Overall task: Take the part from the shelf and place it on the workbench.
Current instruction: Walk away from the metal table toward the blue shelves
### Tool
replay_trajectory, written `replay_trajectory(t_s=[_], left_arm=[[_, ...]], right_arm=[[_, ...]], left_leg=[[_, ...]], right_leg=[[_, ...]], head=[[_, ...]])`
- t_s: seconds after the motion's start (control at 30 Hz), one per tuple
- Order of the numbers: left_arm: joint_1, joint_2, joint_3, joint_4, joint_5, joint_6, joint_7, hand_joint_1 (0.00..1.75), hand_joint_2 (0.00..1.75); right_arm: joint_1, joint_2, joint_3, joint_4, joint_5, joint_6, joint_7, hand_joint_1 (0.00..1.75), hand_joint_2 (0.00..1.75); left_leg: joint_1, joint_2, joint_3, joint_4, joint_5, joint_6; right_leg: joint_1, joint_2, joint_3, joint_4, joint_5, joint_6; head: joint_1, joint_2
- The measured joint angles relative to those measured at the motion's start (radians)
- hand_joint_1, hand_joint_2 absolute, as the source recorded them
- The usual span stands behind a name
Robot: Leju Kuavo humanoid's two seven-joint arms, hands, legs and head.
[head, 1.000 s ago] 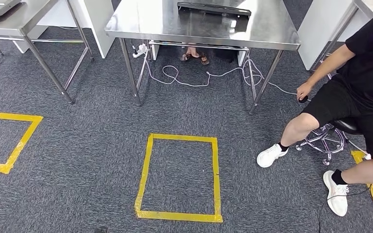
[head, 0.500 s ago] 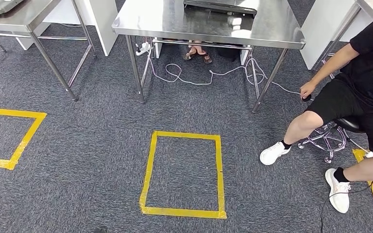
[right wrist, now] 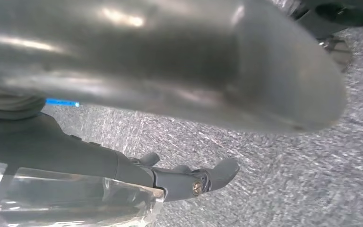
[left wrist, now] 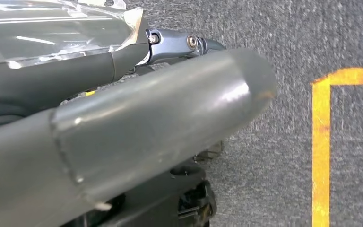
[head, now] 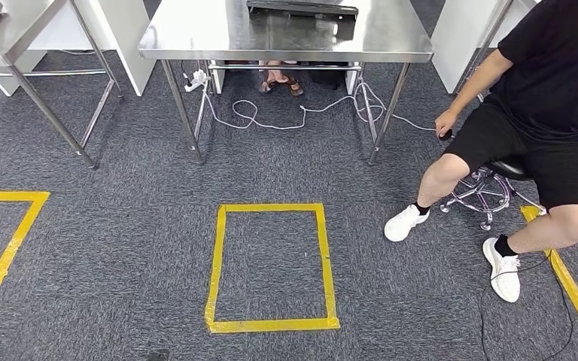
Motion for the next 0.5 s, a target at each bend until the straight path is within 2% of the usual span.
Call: replay_trajectory(t_s=[0.03,0.07,0.1,0.13,0.17,0.2,0.23,0.27,0.3,0.37,0.4,0.43,0.47,0.5], left_arm=[[-0.001,0.0,0.0,0.0,0.0,0.0,0.0,0.0,0.0],[-0.002,0.0,-0.001,0.0,0.0,0.0,0.001,0.0,0.0],[-0.002,0.0,-0.001,0.0,0.0,0.0,0.002,0.0,0.0],[-0.001,0.0,-0.001,0.0,0.0,0.0,0.003,0.0,0.0],[-0.001,0.0,-0.001,0.0,0.0,0.0,0.005,0.0,0.0],[0.0,0.001,-0.001,0.0,0.001,0.001,0.006,0.0,0.0],[0.001,0.001,-0.001,0.0,0.001,0.001,0.007,0.0,0.0],[0.001,0.001,-0.001,0.0,0.001,0.001,0.008,0.0,0.0],[0.001,0.001,-0.001,0.0,0.002,0.001,0.008,0.0,0.0],[0.001,0.002,-0.001,0.0,0.002,0.002,0.007,0.0,0.0],[0.001,0.003,-0.001,0.0,0.002,0.002,0.007,0.0,0.0],[0.001,0.003,-0.001,0.0,0.002,0.003,0.007,0.0,0.0],[0.0,0.003,-0.001,0.0,0.003,0.004,0.006,0.0,0.0],[0.0,0.002,-0.001,0.0,0.003,0.006,0.006,0.0,0.0]], right_arm=[[0.001,0.001,0.0,0.0,0.0,-0.001,0.0,0.0,0.0],[0.002,0.001,0.0,0.0,0.001,-0.002,0.0,0.0,0.0],[0.002,0.001,0.0,0.0,0.002,-0.004,0.0,0.0,0.0],[0.001,0.002,0.0,0.0,0.004,-0.005,0.0,0.0,0.0],[0.001,0.002,0.0,0.0,0.005,-0.005,0.0,0.0,0.0],[0.001,0.002,0.0,0.0,0.006,-0.006,0.0,0.0,0.0],[0.002,0.002,0.0,0.001,0.007,-0.006,0.001,0.0,0.0],[0.002,0.002,0.0,0.001,0.008,-0.006,0.002,0.0,0.0],[0.003,0.002,0.0,0.001,0.008,-0.006,0.003,0.0,0.0],[0.001,0.003,0.0,0.001,0.009,-0.006,0.004,0.0,0.0],[-0.001,0.004,0.0,0.001,0.009,-0.006,0.005,0.0,0.0],[-0.002,0.004,0.0,0.001,0.009,-0.006,0.006,0.0,0.0],[-0.002,0.004,0.0,0.001,0.01,-0.006,0.006,0.0,0.0],[0.0,0.004,0.0,0.001,0.011,-0.006,0.008,0.0,0.0]], left_leg=[[0.004,-0.008,-0.002,0.008,-0.008,-0.007],[0.007,-0.026,-0.01,0.031,-0.028,-0.014],[0.01,-0.05,-0.028,0.075,-0.059,-0.019],[0.012,-0.074,-0.053,0.137,-0.097,-0.023],[0.012,-0.088,-0.081,0.204,-0.132,-0.026],[0.012,-0.095,-0.103,0.258,-0.151,-0.027],[0.012,-0.098,-0.112,0.281,-0.151,-0.027],[0.013,-0.1,-0.105,0.268,-0.132,-0.026],[0.013,-0.107,-0.081,0.219,-0.099,-0.024],[0.017,-0.151,-0.02,0.088,-0.038,-0.017],[0.019,-0.171,0.0,0.043,-0.024,-0.014],[0.018,-0.184,0.009,0.02,-0.022,-0.011],[0.016,-0.181,0.011,0.014,-0.024,-0.008],[0.014,-0.169,0.011,0.011,-0.022,-0.002]], right_leg=[[-0.003,0.009,0.002,-0.002,0.004,-0.008],[-0.006,0.018,0.004,-0.004,0.009,-0.018],[-0.01,0.027,0.005,-0.005,0.014,-0.026],[-0.008,0.037,0.002,-0.004,0.016,-0.03],[-0.007,0.047,-0.001,-0.004,0.019,-0.035],[-0.005,0.058,-0.002,-0.003,0.02,-0.036],[-0.003,0.071,-0.003,-0.001,0.02,-0.037],[-0.002,0.084,-0.003,0.0,0.021,-0.038],[-0.002,0.097,-0.003,0.002,0.021,-0.038],[0.001,0.122,-0.006,0.008,0.02,-0.036],[0.003,0.134,-0.011,0.011,0.02,-0.032],[0.004,0.144,-0.019,0.013,0.021,-0.026],[0.004,0.154,-0.026,0.014,0.024,-0.019],[0.003,0.163,-0.034,0.013,0.027,-0.012]], head=[[-0.001,0.0],[-0.002,0.0],[-0.003,0.0],[-0.004,0.0],[-0.004,0.0],[-0.004,0.0],[-0.004,0.0],[-0.004,0.0],[-0.004,0.0],[-0.004,0.0],[-0.004,0.0],[-0.003,0.0],[-0.003,0.0],[-0.003,0.0]])
